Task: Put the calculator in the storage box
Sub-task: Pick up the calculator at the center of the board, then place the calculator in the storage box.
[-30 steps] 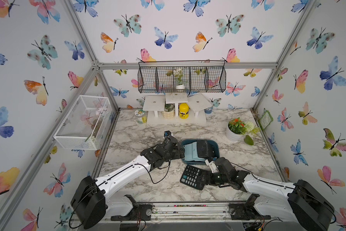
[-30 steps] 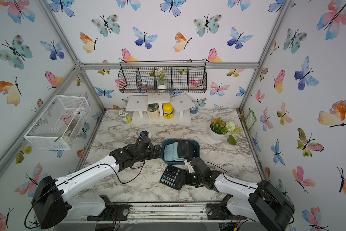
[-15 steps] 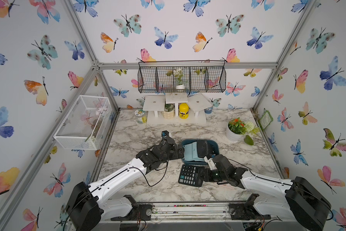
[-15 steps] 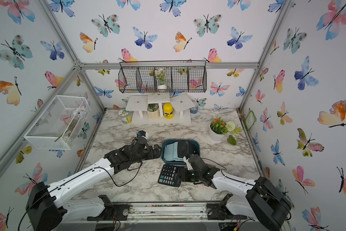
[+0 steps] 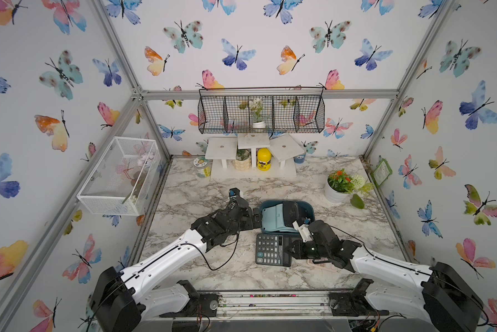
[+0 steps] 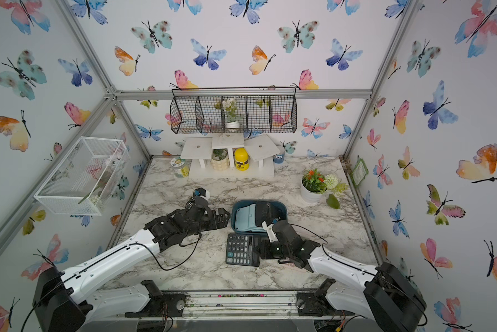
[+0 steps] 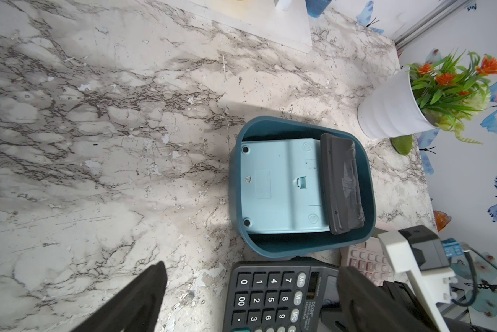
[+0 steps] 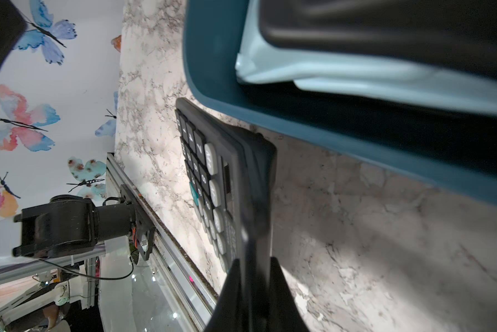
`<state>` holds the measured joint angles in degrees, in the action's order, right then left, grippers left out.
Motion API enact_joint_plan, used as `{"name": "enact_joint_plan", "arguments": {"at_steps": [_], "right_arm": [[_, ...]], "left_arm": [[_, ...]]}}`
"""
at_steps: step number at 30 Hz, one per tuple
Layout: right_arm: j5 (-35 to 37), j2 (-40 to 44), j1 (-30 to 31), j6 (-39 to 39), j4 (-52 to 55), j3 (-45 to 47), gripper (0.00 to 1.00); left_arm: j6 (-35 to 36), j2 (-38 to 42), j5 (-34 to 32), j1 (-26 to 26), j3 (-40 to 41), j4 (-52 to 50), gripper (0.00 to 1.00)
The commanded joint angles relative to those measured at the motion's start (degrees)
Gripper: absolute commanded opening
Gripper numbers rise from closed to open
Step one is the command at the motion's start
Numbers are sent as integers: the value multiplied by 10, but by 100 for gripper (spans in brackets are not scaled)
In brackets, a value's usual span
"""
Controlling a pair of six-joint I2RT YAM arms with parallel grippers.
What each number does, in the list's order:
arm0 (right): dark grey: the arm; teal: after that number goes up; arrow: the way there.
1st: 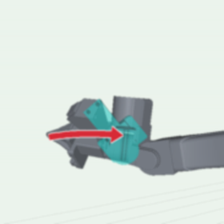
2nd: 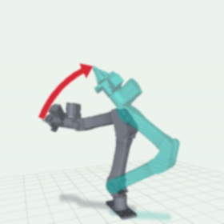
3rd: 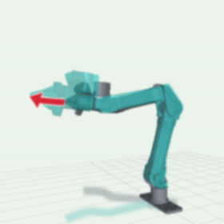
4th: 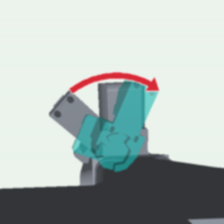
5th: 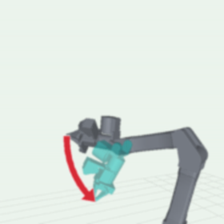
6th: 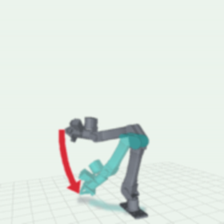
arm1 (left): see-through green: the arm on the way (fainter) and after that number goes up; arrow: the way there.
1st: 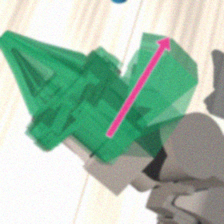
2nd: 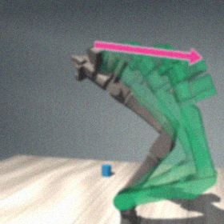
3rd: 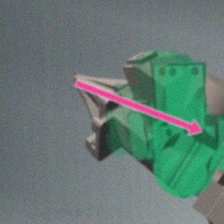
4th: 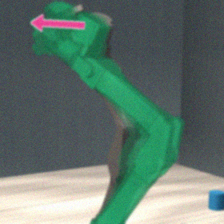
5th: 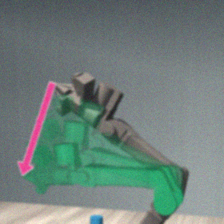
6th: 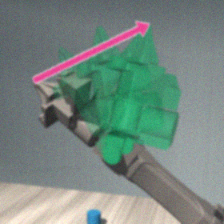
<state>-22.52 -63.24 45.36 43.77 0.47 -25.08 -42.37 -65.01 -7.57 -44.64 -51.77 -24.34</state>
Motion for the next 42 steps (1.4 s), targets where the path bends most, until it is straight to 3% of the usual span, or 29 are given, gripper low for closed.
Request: {"name": "enact_joint_plan", "arguments": {"at_steps": [1,9,16,26,36,42], "right_arm": [[-19,30,2,-37,9,-37,3],[34,67,2,-121,50,-104,3],[153,81,2,-247,89,-173,3],[216,103,2,-498,21,-172,3],[269,61,2,-733,-58,-167,3],[266,59,2,-895,-135,-125,3]], "left_arm": [[10,41,-36,11,-12,-19,99],[22,109,-18,60,-11,-42,99],[22,124,-18,61,-15,-50,99],[23,132,13,77,-21,-46,99],[21,122,47,94,-16,-29,99],[22,120,55,102,-5,-19,99]]}}
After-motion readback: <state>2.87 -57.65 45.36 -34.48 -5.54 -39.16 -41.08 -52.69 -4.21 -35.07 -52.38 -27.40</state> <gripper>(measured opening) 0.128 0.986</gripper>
